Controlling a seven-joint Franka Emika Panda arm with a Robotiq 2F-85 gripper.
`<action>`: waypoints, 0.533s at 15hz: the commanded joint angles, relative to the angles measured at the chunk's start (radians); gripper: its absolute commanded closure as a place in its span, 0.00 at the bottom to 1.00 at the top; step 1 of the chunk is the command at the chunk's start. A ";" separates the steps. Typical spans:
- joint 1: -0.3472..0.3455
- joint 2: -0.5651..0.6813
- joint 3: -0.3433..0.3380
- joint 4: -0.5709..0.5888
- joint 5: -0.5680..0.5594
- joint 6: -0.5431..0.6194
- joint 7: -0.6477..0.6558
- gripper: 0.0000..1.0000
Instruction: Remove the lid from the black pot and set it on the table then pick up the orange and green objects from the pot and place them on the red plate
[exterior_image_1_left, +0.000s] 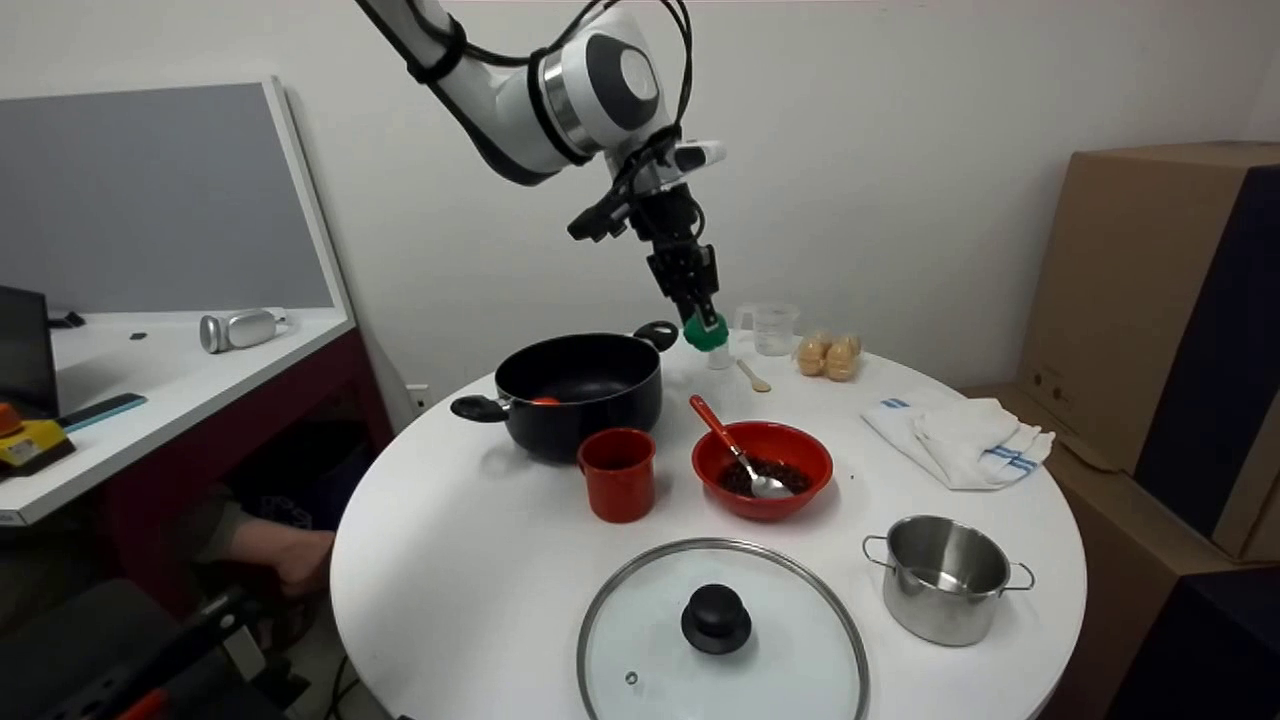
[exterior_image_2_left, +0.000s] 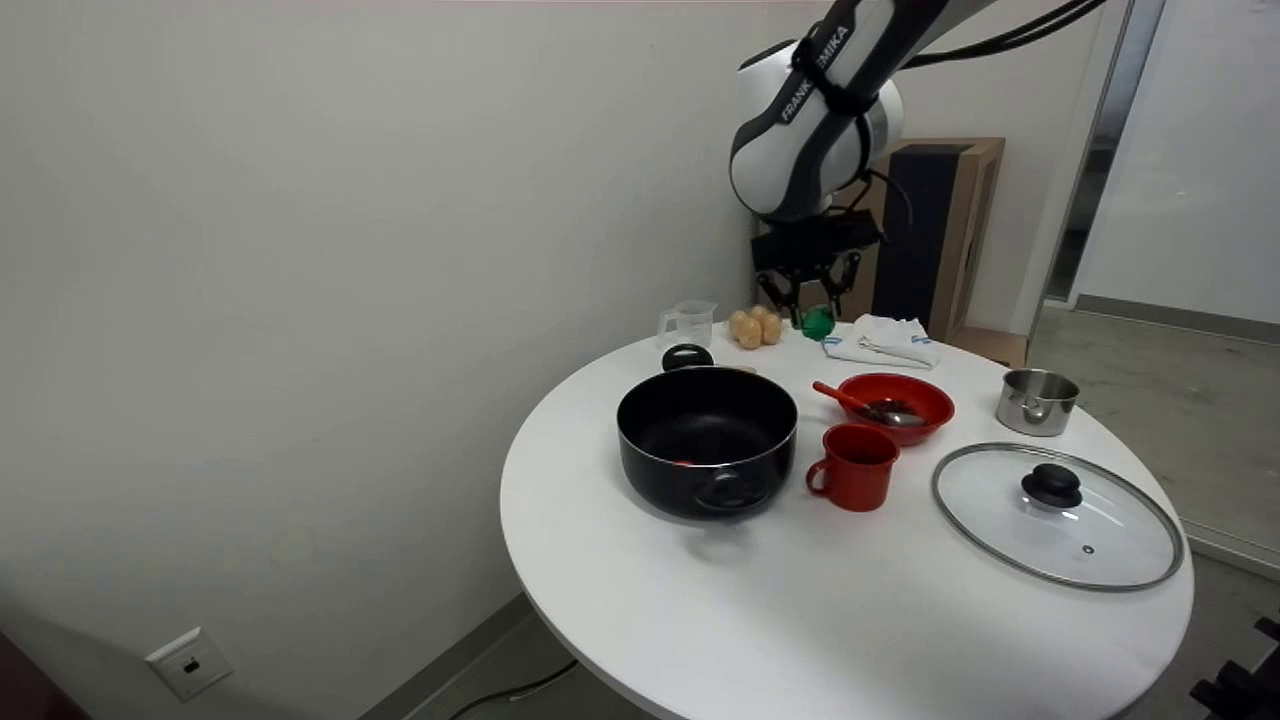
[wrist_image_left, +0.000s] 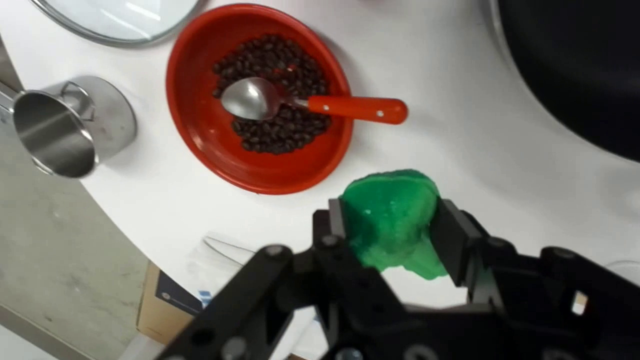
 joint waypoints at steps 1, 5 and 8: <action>-0.033 -0.067 -0.024 -0.155 0.007 0.079 0.093 0.80; -0.060 -0.003 -0.057 -0.185 -0.004 0.158 0.147 0.80; -0.070 0.053 -0.067 -0.172 0.003 0.149 0.164 0.80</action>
